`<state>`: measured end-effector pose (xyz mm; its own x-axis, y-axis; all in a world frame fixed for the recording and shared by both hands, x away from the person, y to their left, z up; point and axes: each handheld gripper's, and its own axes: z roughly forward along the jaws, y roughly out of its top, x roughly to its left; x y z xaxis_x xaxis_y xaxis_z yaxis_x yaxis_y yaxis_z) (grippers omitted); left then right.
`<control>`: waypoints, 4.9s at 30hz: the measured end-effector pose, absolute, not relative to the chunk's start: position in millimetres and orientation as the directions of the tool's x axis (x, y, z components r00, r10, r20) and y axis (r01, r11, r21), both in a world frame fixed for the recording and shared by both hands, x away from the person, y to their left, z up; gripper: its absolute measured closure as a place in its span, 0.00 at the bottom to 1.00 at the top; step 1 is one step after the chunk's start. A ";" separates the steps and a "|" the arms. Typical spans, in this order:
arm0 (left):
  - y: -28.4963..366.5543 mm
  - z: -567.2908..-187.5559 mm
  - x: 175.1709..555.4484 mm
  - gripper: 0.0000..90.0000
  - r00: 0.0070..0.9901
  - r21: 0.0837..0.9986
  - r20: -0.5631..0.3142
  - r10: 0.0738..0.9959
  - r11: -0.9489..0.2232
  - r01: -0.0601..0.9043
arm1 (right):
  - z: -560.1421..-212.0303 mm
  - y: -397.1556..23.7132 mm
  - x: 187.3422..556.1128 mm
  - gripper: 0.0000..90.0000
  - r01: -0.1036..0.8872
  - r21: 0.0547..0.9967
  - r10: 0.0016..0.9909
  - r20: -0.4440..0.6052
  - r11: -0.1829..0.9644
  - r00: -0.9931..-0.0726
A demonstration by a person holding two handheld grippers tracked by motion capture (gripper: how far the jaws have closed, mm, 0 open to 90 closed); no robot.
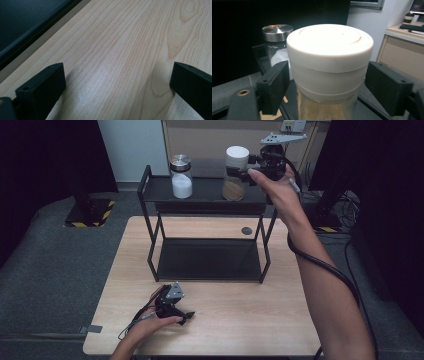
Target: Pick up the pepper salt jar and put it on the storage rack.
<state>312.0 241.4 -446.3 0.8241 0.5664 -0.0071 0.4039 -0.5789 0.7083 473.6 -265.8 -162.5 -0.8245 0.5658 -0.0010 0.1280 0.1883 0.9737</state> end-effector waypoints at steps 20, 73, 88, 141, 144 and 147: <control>241.4 -446.5 311.8 0.00 0.824 0.709 -0.008 0.567 -0.577 0.404 | -151.8 -279.9 415.5 0.05 0.080 0.961 0.604 -0.101 0.265 -0.790; 241.4 -446.3 312.1 0.00 0.825 0.707 -0.007 0.566 -0.580 0.404 | -300.0 -252.0 335.1 0.05 0.159 0.882 0.485 -0.086 0.443 -0.870; 241.4 -446.3 312.1 0.00 0.825 0.707 -0.007 0.566 -0.580 0.404 | -332.4 -251.5 329.7 0.05 0.199 0.857 0.491 -0.070 0.475 -0.868; 241.2 -446.4 311.4 0.00 0.823 0.708 -0.007 0.568 -0.578 0.406 | -447.7 -281.7 316.1 0.01 0.337 0.719 0.483 0.001 0.608 -0.875; 241.2 -446.4 311.5 0.00 0.823 0.708 -0.007 0.568 -0.579 0.405 | -447.6 -281.4 315.7 0.01 0.340 0.719 0.487 0.003 0.607 -0.874; 241.2 -446.4 311.3 0.00 0.823 0.708 -0.007 0.568 -0.578 0.406 | -447.6 -281.3 315.5 0.01 0.340 0.719 0.487 0.002 0.606 -0.873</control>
